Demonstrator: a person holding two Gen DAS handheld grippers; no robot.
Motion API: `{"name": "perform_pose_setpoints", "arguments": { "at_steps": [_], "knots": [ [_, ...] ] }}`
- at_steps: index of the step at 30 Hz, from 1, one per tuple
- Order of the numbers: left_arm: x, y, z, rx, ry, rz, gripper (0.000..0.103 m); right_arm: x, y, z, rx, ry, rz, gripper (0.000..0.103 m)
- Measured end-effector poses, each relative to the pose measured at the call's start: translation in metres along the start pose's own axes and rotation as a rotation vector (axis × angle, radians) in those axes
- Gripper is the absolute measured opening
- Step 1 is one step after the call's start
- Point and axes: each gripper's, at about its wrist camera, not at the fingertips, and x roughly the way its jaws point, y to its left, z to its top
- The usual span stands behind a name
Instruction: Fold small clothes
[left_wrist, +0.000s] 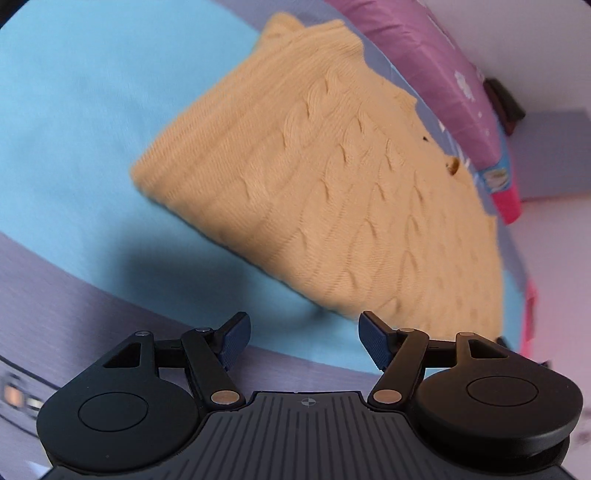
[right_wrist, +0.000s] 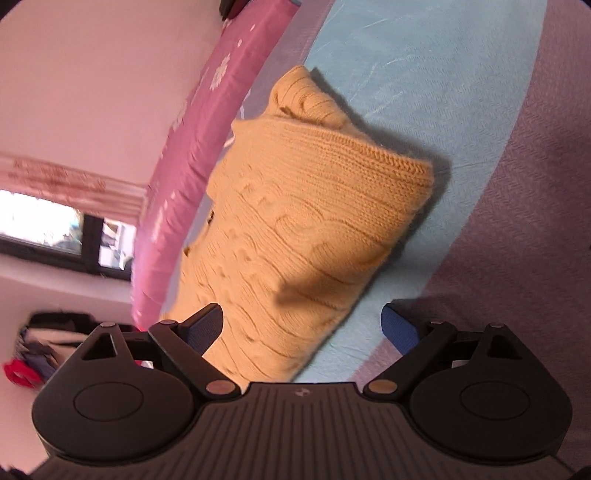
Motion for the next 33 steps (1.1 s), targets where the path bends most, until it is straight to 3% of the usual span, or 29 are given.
{"name": "perform_pose_setpoints", "arguments": {
  "at_steps": [6, 10, 13, 16, 19, 22, 24, 26, 28, 30, 33],
  "knots": [
    [0.031, 0.009, 0.010, -0.162, -0.018, -0.082, 0.103, 0.021, 0.000, 0.009, 0.038, -0.040, 0.061, 0.096],
    [0.046, 0.002, 0.019, -0.196, -0.028, -0.097, 0.103, 0.035, 0.010, 0.011, 0.032, -0.084, 0.067, 0.101],
    [0.052, -0.011, 0.026, -0.199, -0.023, -0.041, 0.103, 0.046, 0.017, 0.016, 0.033, -0.106, 0.067, 0.101],
    [0.058, -0.034, 0.029, -0.146, -0.012, 0.068, 0.103, 0.059, 0.024, 0.026, 0.053, -0.107, 0.029, 0.098],
    [0.069, -0.063, 0.028, -0.055, -0.001, 0.204, 0.103, 0.070, 0.035, 0.029, 0.004, -0.102, -0.072, 0.077],
    [0.081, -0.085, 0.027, 0.033, 0.015, 0.314, 0.103, 0.072, 0.049, 0.025, -0.129, -0.101, -0.176, 0.050],
    [0.089, -0.095, 0.027, 0.068, 0.023, 0.354, 0.103, 0.072, 0.056, 0.023, -0.182, -0.090, -0.188, 0.040],
    [0.096, -0.104, 0.027, 0.105, 0.028, 0.393, 0.103, 0.069, 0.071, 0.020, -0.259, -0.096, -0.213, 0.036],
    [0.103, -0.111, 0.026, 0.146, 0.026, 0.420, 0.103, 0.064, 0.101, 0.006, -0.450, -0.134, -0.220, 0.035],
    [0.101, -0.113, 0.024, 0.156, 0.029, 0.386, 0.103, 0.060, 0.136, -0.017, -0.686, -0.175, -0.200, 0.034],
    [0.070, -0.074, 0.026, 0.034, 0.042, 0.165, 0.103, 0.057, 0.177, -0.063, -1.017, -0.225, -0.149, 0.033]
  ]
}}
